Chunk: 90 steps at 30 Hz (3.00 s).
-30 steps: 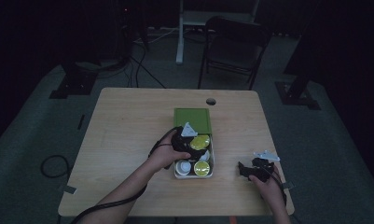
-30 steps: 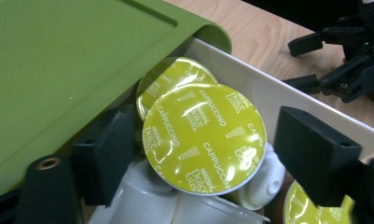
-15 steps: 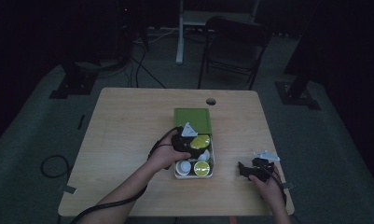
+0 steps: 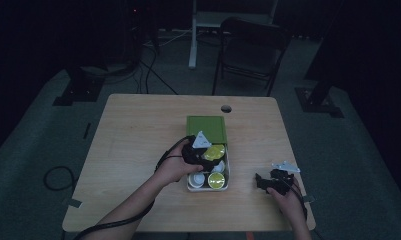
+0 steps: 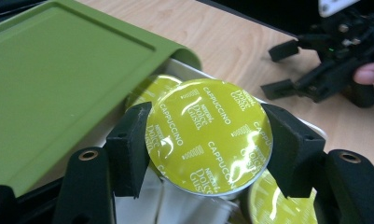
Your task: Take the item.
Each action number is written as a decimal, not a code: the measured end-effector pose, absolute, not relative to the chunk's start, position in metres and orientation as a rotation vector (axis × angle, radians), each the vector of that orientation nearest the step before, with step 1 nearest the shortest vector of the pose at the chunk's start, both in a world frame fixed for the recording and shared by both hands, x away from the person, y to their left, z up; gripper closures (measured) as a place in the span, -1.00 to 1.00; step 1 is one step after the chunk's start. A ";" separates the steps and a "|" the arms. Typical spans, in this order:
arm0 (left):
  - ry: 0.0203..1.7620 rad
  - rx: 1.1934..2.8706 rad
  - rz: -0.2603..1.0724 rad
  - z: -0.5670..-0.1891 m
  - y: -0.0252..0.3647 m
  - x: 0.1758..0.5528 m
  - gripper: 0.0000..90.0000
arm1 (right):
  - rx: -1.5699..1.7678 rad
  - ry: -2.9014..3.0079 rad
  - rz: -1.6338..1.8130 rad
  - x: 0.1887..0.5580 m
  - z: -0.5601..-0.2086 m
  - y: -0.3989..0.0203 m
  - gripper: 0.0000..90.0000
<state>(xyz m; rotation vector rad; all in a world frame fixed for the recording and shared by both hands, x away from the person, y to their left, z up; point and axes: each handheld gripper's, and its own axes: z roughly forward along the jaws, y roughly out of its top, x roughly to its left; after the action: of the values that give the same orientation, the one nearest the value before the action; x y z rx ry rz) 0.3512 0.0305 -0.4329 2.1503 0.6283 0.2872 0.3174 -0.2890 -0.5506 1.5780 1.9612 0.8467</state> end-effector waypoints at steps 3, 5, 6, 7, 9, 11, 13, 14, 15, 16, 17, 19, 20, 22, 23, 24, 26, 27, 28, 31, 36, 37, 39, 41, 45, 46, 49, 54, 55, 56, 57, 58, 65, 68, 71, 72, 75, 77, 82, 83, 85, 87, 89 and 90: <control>0.622 2.146 0.288 -0.430 0.033 0.347 -0.15 | 1.578 1.961 0.847 0.317 -0.551 -0.289 -0.75; 0.620 2.141 0.289 -0.428 0.035 0.345 -0.15 | 1.578 1.961 0.847 0.317 -0.551 -0.289 -0.75; 0.620 2.140 0.292 -0.426 0.036 0.345 -0.15 | 1.578 1.961 0.846 0.317 -0.551 -0.289 -0.75; 0.619 2.138 0.285 -0.425 0.038 0.344 -0.15 | 1.578 1.961 0.847 0.317 -0.551 -0.289 -0.75; 0.630 2.137 0.282 -0.423 0.040 0.343 -0.15 | 1.578 1.961 0.846 0.317 -0.551 -0.289 -0.75; 0.631 2.126 0.275 -0.423 0.043 0.342 -0.15 | 1.577 1.961 0.846 0.317 -0.551 -0.289 -0.75; 0.619 2.131 0.287 -0.422 0.044 0.340 -0.15 | 1.577 1.962 0.846 0.317 -0.551 -0.289 -0.75; 0.618 2.131 0.291 -0.421 0.045 0.340 -0.15 | 1.577 1.962 0.846 0.317 -0.551 -0.289 -0.75; 0.610 2.138 0.289 -0.421 0.046 0.339 -0.15 | 1.577 1.962 0.846 0.317 -0.551 -0.289 -0.75; 0.607 2.129 0.295 -0.421 0.046 0.338 -0.15 | 1.577 1.962 0.846 0.317 -0.551 -0.289 -0.75; 0.607 2.125 0.286 -0.421 0.047 0.338 -0.15 | 1.577 1.962 0.846 0.317 -0.551 -0.289 -0.75; 0.614 2.115 0.281 -0.420 0.049 0.337 -0.15 | 1.577 1.962 0.846 0.317 -0.551 -0.289 -0.75; 0.614 2.114 0.273 -0.420 0.050 0.337 -0.15 | 1.577 1.962 0.846 0.317 -0.551 -0.289 -0.75; 0.617 2.114 0.277 -0.420 0.052 0.336 -0.15 | 1.577 1.962 0.846 0.317 -0.551 -0.289 -0.75; 0.616 2.113 0.279 -0.419 0.053 0.335 -0.15 | 1.578 1.962 0.846 0.317 -0.551 -0.289 -0.75; 0.616 2.107 0.285 -0.419 0.054 0.335 -0.15 | 1.578 1.962 0.846 0.317 -0.551 -0.289 -0.75; 0.611 2.106 0.287 -0.417 0.057 0.334 -0.15 | 1.579 1.962 0.846 0.317 -0.551 -0.289 -0.75; 0.614 2.101 0.292 -0.417 0.058 0.333 -0.15 | 1.579 1.962 0.846 0.317 -0.551 -0.289 -0.75; 0.614 2.102 0.288 -0.416 0.059 0.333 -0.15 | 1.579 1.962 0.846 0.317 -0.551 -0.289 -0.75; 0.620 2.096 0.289 -0.414 0.064 0.332 -0.15 | 1.579 1.962 0.846 0.317 -0.551 -0.289 -0.75; 0.628 2.082 0.298 -0.412 0.072 0.330 -0.15 | 1.579 1.963 0.845 0.317 -0.551 -0.289 -0.75; 0.628 2.081 0.301 -0.412 0.073 0.329 -0.15 | 1.580 1.962 0.846 0.317 -0.551 -0.289 -0.75; 0.634 2.073 0.295 -0.411 0.076 0.329 -0.15 | 1.579 1.962 0.846 0.317 -0.551 -0.289 -0.75; 0.640 2.064 0.302 -0.410 0.080 0.329 -0.15 | 1.579 1.962 0.846 0.317 -0.551 -0.289 -0.75; 0.646 2.044 0.306 -0.408 0.089 0.327 -0.15 | 1.579 1.961 0.847 0.317 -0.551 -0.289 -0.75; 0.650 2.036 0.305 -0.408 0.092 0.327 -0.15 | 1.579 1.961 0.847 0.317 -0.551 -0.289 -0.75; 0.671 2.029 0.329 -0.408 0.101 0.327 -0.15 | 1.579 1.961 0.847 0.317 -0.551 -0.289 -0.75; 0.695 2.017 0.336 -0.409 0.112 0.327 -0.15 | 1.581 1.960 0.847 0.317 -0.551 -0.289 -0.75; 0.706 2.009 0.341 -0.409 0.115 0.326 -0.15 | 1.580 1.960 0.847 0.317 -0.551 -0.289 -0.75; 0.707 2.008 0.341 -0.409 0.117 0.326 -0.15 | 1.578 1.961 0.847 0.317 -0.551 -0.289 -0.75; 0.713 2.002 0.346 -0.410 0.119 0.325 -0.15 | 1.578 1.961 0.846 0.317 -0.551 -0.289 -0.75; 0.718 2.001 0.351 -0.411 0.121 0.325 -0.15 | 1.579 1.960 0.847 0.317 -0.551 -0.289 -0.75; 0.741 2.000 0.370 -0.415 0.133 0.322 -0.15 | 1.577 1.961 0.847 0.317 -0.551 -0.289 -0.75; 0.757 1.997 0.386 -0.416 0.140 0.322 -0.15 | 1.576 1.961 0.846 0.317 -0.551 -0.289 -0.75; 0.771 1.993 0.394 -0.418 0.146 0.321 -0.15 | 1.579 1.960 0.847 0.317 -0.551 -0.289 -0.75; 0.775 1.993 0.395 -0.419 0.148 0.320 -0.15 | 1.579 1.960 0.847 0.317 -0.551 -0.289 -0.75; 0.785 1.992 0.408 -0.421 0.154 0.320 -0.15 | 1.579 1.960 0.847 0.317 -0.551 -0.289 -0.75; 0.791 1.986 0.423 -0.422 0.158 0.320 -0.15 | 1.579 1.960 0.847 0.317 -0.551 -0.289 -0.75; 0.825 1.985 0.453 -0.430 0.169 0.319 -0.15 | 1.579 1.961 0.847 0.317 -0.551 -0.289 -0.75; 0.831 1.988 0.455 -0.432 0.171 0.319 -0.15 | 1.579 1.961 0.847 0.317 -0.551 -0.289 -0.75; 0.845 1.988 0.461 -0.435 0.175 0.318 -0.15 | 1.579 1.961 0.847 0.317 -0.551 -0.289 -0.75; 0.852 1.990 0.480 -0.439 0.180 0.317 -0.15 | 1.578 1.961 0.847 0.317 -0.551 -0.289 -0.75; 0.865 1.987 0.478 -0.443 0.184 0.317 -0.15 | 1.578 1.961 0.847 0.317 -0.551 -0.289 -0.75; 0.875 1.981 0.480 -0.445 0.186 0.317 -0.15 | 1.579 1.961 0.847 0.317 -0.551 -0.289 -0.75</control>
<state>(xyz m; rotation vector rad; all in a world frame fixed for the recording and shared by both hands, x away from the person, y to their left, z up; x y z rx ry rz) 0.3165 0.1856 -0.4450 1.9806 0.8747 0.4801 0.3174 -0.2889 -0.5507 1.5785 1.9606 0.8469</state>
